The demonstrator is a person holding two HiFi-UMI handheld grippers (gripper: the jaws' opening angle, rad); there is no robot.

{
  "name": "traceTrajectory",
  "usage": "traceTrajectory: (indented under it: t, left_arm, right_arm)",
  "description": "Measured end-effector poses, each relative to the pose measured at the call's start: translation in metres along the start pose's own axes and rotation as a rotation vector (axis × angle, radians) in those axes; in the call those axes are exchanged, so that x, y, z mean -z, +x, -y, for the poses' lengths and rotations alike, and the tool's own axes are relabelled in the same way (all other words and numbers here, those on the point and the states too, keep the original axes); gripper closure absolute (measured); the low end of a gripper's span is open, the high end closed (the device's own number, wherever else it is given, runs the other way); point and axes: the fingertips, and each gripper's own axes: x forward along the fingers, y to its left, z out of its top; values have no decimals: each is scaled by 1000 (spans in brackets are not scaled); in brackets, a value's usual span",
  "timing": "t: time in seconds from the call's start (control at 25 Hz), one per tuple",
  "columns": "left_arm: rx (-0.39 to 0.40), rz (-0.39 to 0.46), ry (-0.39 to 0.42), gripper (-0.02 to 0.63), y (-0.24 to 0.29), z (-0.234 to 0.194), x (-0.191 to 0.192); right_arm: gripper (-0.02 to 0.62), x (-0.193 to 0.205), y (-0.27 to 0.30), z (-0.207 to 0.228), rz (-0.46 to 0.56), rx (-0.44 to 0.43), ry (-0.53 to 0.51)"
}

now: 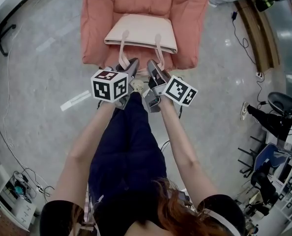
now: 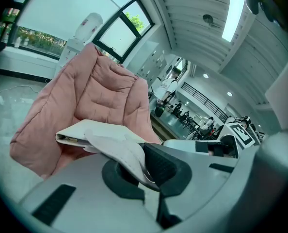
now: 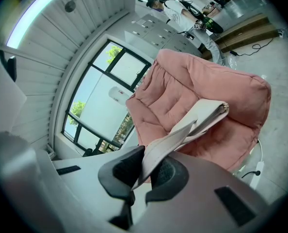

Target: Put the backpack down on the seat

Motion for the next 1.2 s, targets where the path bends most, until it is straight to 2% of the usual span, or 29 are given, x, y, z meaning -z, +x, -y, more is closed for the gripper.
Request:
traceTrajectory:
  t: [0.44, 0.84, 1.08, 1.2]
  left_arm:
    - [-38, -6, -31, 588, -5, 2, 48]
    - [-89, 7, -52, 588, -4, 3, 95]
    - [-137, 19, -133, 588, -4, -3, 128]
    - [-160, -1, -137, 588, -5, -5, 147]
  right_arm:
    - [561, 38, -23, 28, -10, 34, -2]
    - [561, 68, -40, 55, -70, 44, -48]
    - [561, 90, -48, 74, -118, 53, -65]
    - [561, 106, -54, 86, -133, 69, -46]
